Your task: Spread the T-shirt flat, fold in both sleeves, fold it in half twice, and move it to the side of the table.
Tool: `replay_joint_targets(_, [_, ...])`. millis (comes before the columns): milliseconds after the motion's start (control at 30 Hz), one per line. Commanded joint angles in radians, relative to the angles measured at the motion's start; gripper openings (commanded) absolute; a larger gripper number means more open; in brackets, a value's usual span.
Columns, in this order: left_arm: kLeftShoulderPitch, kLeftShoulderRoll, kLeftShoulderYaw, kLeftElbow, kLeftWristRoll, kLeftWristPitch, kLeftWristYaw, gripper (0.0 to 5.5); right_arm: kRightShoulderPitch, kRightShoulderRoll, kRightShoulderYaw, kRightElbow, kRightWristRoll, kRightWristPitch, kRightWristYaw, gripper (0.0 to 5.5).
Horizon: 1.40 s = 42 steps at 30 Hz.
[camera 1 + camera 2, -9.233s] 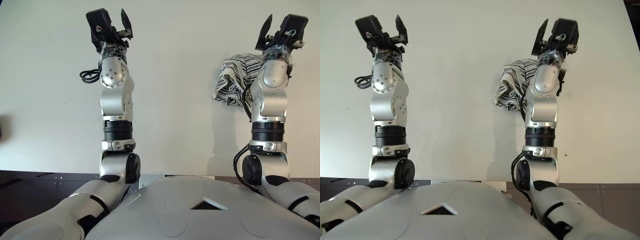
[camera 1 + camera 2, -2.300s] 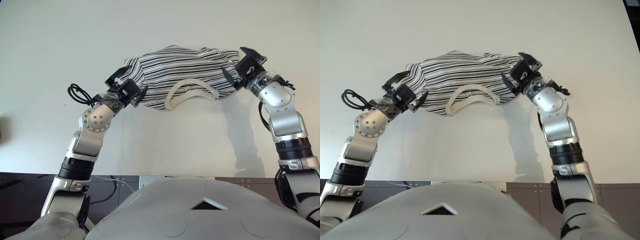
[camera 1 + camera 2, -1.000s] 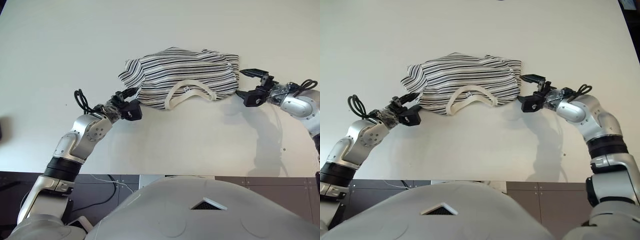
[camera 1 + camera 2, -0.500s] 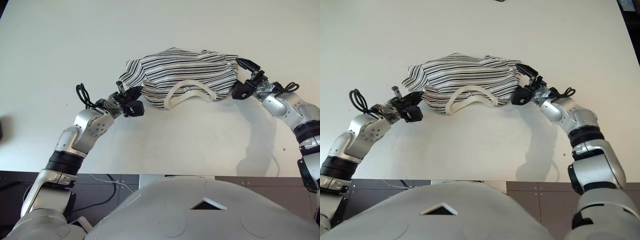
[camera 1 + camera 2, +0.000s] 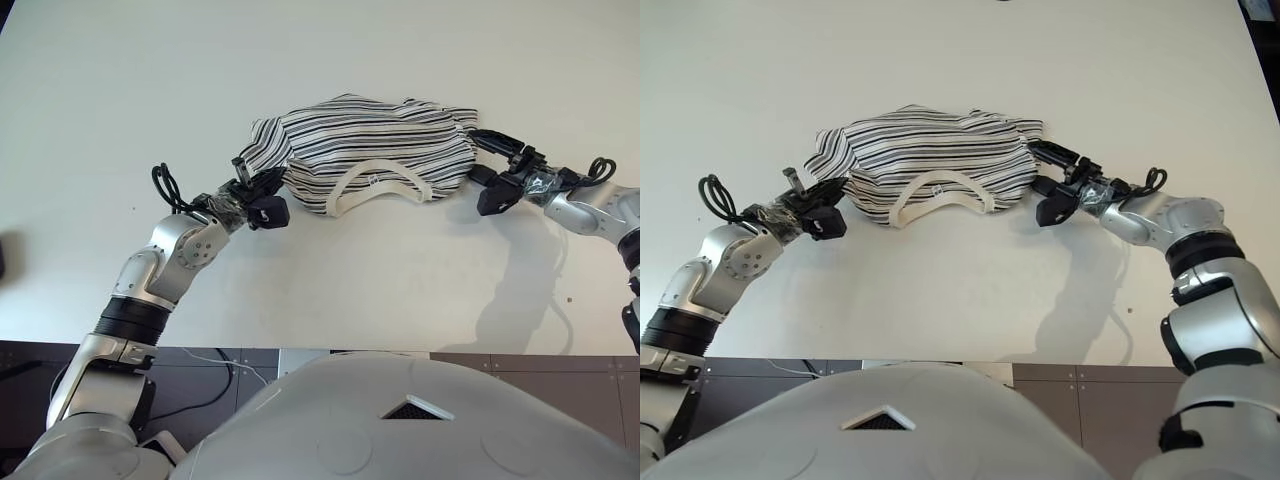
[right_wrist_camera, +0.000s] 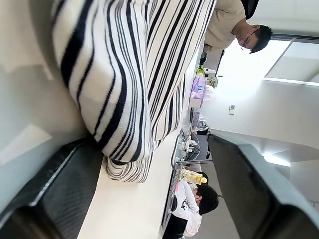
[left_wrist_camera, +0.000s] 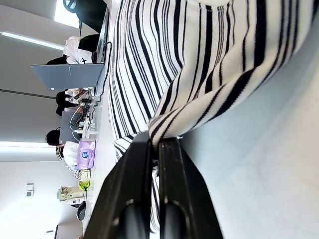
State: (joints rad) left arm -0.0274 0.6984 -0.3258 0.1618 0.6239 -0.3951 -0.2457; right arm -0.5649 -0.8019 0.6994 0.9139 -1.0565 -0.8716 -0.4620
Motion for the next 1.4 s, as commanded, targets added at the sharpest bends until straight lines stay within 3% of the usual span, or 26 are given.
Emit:
replay_joint_targets(33, [0.064, 0.011, -0.036, 0.049, 0.029, 0.004, -0.019, 0.12, 0.04, -0.04, -0.002, -0.056, 0.001, -0.036, -0.004, 3.71])
replay_joint_targets(300, [0.066, 0.016, -0.034, 0.05, 0.023, -0.005, -0.02, 0.12, 0.194, -0.019, -0.159, -0.154, 0.21, 0.019, 0.059, 3.71])
replay_joint_targets(700, [0.066, -0.003, -0.036, 0.051, 0.021, 0.004, -0.013, 0.12, 0.188, 0.092, -0.207, -0.114, 0.275, 0.153, 0.175, 3.71])
replay_joint_targets(1200, [0.069, -0.012, -0.032, 0.055, 0.014, 0.003, -0.005, 0.1, 0.184, 0.082, -0.227, -0.163, 0.245, 0.131, 0.167, 1.08])
replay_joint_targets(1400, [0.095, -0.05, 0.032, -0.021, -0.098, 0.025, 0.004, 0.1, 0.201, 0.086, -0.273, -0.208, 0.314, 0.144, 0.214, 0.13])
